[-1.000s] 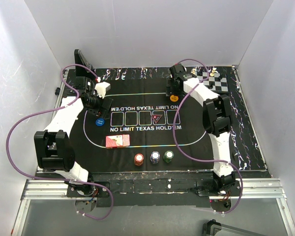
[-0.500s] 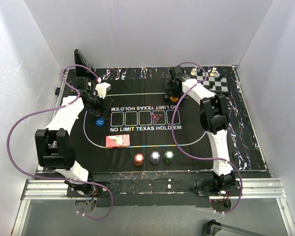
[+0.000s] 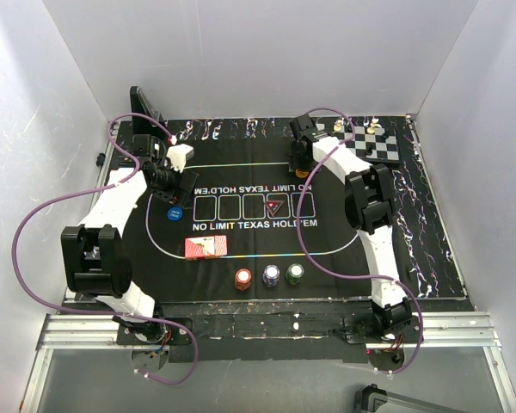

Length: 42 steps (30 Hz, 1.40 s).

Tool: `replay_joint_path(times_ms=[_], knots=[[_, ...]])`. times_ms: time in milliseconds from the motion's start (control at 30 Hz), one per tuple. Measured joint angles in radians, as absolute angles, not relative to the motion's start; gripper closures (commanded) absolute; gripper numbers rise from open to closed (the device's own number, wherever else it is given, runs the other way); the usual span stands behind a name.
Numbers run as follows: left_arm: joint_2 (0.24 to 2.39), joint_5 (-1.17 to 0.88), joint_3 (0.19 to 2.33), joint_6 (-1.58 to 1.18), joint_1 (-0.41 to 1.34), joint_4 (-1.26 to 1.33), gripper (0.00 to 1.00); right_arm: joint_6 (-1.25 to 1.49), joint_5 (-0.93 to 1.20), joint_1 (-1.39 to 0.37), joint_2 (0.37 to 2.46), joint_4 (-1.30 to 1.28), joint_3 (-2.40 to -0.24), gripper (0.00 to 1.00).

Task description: Distribute texas hold em gaming equipment

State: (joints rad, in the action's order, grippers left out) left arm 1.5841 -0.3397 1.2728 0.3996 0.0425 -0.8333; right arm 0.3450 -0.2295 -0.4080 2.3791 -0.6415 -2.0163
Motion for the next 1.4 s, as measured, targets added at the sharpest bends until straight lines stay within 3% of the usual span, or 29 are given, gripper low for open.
replay_joint_path(times_ms=[433, 500, 567, 633, 867, 1400], knots=[[1.584, -0.337, 1.272, 0.400, 0.042, -0.830, 0.05, 0.416, -0.168, -0.559, 2.486, -0.715, -2.221, 0.47], [1.584, -0.337, 1.272, 0.400, 0.042, -0.830, 0.05, 0.420, -0.154, -0.575, 2.515, -0.727, -2.277, 0.41], [1.584, -0.336, 1.272, 0.400, 0.041, -0.830, 0.05, 0.424, -0.146, -0.591, 2.545, -0.743, -2.338, 0.27], [1.583, -0.336, 1.272, 0.401, 0.041, -0.831, 0.05, 0.422, -0.151, -0.598, 2.544, -0.744, -2.342, 0.20], [1.582, -0.337, 1.272, 0.400, 0.041, -0.830, 0.05, 0.388, -0.197, -0.545, 2.416, -0.708, -2.134, 0.14], [1.582, -0.344, 1.272, 0.400, 0.041, -0.830, 0.04, 0.364, -0.217, -0.445, 2.416, -0.708, -2.210, 0.10]])
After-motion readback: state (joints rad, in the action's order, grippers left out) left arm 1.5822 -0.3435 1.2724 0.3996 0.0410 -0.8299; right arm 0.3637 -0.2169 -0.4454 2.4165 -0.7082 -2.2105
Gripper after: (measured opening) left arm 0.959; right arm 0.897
